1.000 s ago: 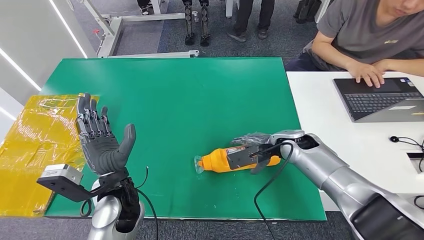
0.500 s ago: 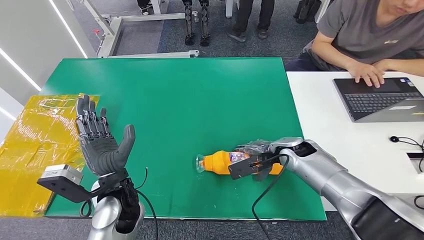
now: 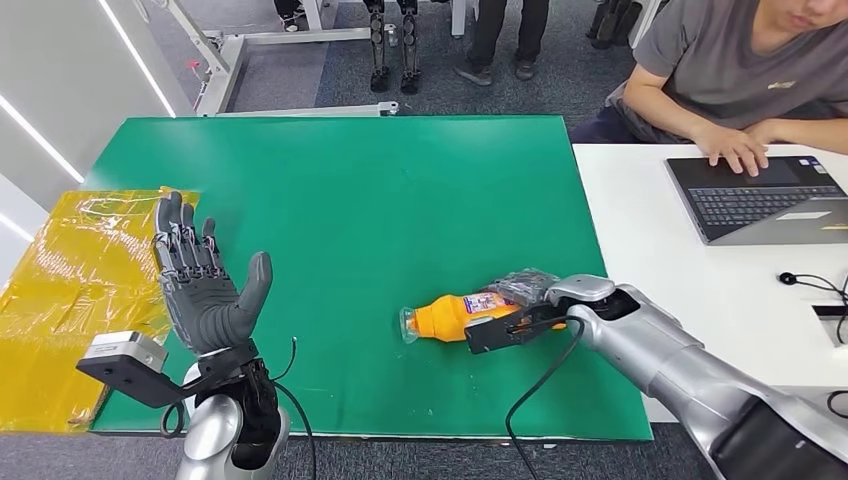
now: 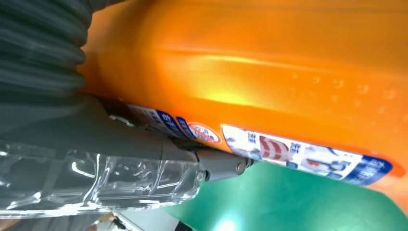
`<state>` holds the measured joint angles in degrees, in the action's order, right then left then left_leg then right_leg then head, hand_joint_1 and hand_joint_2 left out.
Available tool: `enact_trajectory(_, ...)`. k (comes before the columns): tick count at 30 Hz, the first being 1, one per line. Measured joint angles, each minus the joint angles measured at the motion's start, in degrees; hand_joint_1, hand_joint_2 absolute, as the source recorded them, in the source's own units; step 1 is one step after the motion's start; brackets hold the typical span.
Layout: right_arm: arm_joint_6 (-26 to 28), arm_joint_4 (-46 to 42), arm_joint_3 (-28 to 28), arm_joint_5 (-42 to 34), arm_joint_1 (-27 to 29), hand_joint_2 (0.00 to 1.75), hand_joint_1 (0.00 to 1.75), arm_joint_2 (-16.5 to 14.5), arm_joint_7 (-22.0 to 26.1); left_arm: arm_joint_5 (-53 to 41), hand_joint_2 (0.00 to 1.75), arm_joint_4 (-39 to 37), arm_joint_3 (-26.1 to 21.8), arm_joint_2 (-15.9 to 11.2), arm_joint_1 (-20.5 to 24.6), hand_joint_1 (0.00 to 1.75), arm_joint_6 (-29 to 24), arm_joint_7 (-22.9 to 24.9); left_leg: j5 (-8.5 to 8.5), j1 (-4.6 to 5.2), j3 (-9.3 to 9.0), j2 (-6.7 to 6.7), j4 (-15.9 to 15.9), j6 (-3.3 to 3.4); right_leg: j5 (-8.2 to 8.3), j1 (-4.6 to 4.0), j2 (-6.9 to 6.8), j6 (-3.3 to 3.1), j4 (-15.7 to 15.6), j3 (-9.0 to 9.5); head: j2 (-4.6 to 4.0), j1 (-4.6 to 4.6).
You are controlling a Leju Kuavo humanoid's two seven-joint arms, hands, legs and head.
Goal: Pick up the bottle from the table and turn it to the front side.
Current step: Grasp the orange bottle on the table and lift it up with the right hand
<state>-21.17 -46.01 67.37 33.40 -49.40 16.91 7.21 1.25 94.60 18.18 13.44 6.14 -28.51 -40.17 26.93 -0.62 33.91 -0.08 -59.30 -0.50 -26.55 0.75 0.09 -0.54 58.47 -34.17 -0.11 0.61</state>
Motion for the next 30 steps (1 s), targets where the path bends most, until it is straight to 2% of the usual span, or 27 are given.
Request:
enact_trajectory(4,3.26,-0.7,-0.24,0.48,0.81,1.75,1.75,0.2,0.0,-0.29,1.75,0.03,0.0,0.0,-0.08,0.0,0.01,0.0,0.0,-0.01,-0.02,0.0,0.0,0.0,0.0,0.0,-0.01,0.0,0.0,0.04,0.0,-0.01)
enact_trajectory(8,10.49,-1.84,-2.31,0.68,3.47,1.75,1.75,0.2,-0.08,-0.88,1.75,0.63,-0.01,-0.02,-0.81,0.0,0.01,0.0,0.0,-0.01,0.0,-0.01,0.01,0.0,0.0,0.0,-0.01,0.0,0.02,0.03,0.0,0.01)
enact_trajectory(14,20.46,-4.49,-8.26,-1.02,7.91,1.75,1.75,-0.67,-0.03,-1.46,1.75,2.16,-0.03,-0.02,-2.15,0.0,-0.41,0.0,0.0,-0.02,0.1,-0.04,0.03,0.0,-0.01,-0.01,-0.03,0.0,0.03,-0.04,0.0,0.0)
enact_trajectory(18,26.97,-7.12,-15.34,-4.37,11.45,1.75,1.75,-3.42,2.78,-1.61,1.75,3.34,-0.09,-0.04,-2.9,0.0,-1.73,0.0,0.01,-0.02,0.14,-0.01,0.05,0.0,-0.02,-0.02,0.0,-0.01,0.04,-0.12,0.0,0.0)
enact_trajectory(22,29.59,-9.16,-20.68,-6.3,13.74,1.75,1.75,-6.12,4.7,-1.6,1.75,4.09,-0.11,-0.09,-3.19,0.0,-2.24,0.0,0.0,-0.03,0.15,-0.06,0.06,-0.01,-0.05,-0.03,-0.06,-0.04,0.05,-0.13,0.0,0.01)
enact_trajectory(25,33.1,-11.25,-24.27,-10.11,16.33,1.75,1.75,-8.17,8.13,-1.56,1.75,4.52,-0.11,-0.09,-3.62,0.0,-2.43,0.0,0.0,-0.03,0.17,-0.11,0.07,-0.01,-0.05,-0.04,-0.11,-0.05,0.05,-0.13,0.0,0.0)
enact_trajectory(28,38.06,-14.31,-28.67,-13.77,20.15,1.75,1.75,-10.58,11.99,-0.95,1.75,4.68,-0.13,-0.04,-3.95,0.0,-1.19,0.0,0.01,-0.02,0.18,-0.11,0.06,0.0,-0.06,-0.04,-0.1,-0.04,0.04,-0.13,0.0,0.0)
enact_trajectory(30,42.27,-16.59,-31.1,-12.82,22.87,1.75,1.75,-12.36,13.91,0.02,1.75,4.67,-0.16,0.11,-4.03,0.0,1.4,0.0,0.02,-0.02,0.19,-0.11,0.07,0.0,-0.08,-0.03,-0.1,-0.02,0.02,-0.14,0.0,0.0)
